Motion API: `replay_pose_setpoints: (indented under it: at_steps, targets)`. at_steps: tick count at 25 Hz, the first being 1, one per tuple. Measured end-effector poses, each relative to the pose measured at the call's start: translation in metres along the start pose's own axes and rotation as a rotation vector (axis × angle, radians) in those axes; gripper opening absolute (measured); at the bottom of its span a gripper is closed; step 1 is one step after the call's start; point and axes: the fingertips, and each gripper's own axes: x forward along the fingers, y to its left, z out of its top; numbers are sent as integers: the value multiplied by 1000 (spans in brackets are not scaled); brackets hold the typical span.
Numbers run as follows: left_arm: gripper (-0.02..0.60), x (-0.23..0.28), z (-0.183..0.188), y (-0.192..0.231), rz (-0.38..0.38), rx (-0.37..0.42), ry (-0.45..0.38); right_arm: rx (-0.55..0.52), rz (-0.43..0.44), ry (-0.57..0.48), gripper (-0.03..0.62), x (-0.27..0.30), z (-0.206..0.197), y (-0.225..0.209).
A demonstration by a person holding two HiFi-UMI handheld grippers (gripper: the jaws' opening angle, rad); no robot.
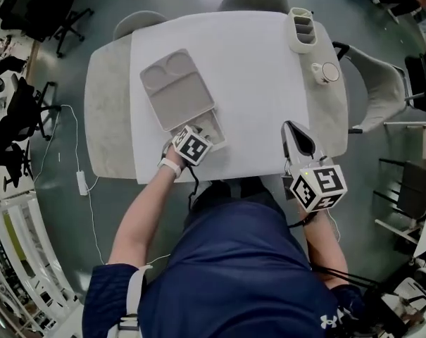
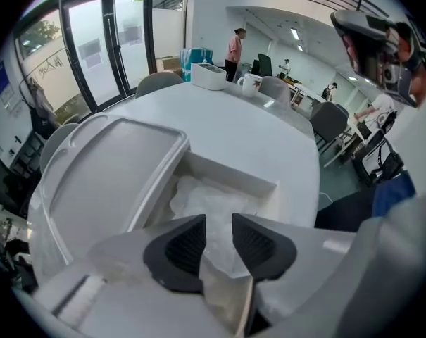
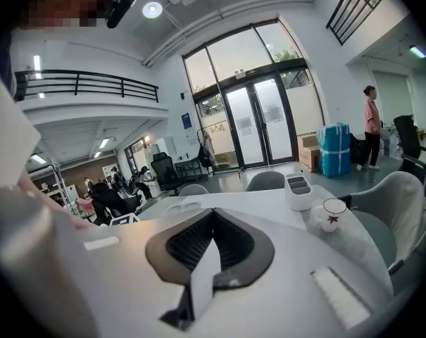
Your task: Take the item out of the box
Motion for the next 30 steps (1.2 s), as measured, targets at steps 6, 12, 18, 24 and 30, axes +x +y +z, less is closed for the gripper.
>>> replay_pose_setpoints:
  at_steps: [6,12,18,24,30]
  targets:
    - [68,13,-4,5,2,32,47,33,-57,-25,2,-13,-4,-9]
    - [5,3,11,9,3,42,23,48,-86,-23,2,-22,-11,-16]
    - [3,-8,16,6,2,48,-10,32,-57,-12,2,-16,-12,-9]
    - [3,-26,16,9,13,-1,-47,22,-19,2,2,-8,-8,0]
    - [3,-50,25,8,30,-41,-119,-1,21,20,2,2,-6,7]
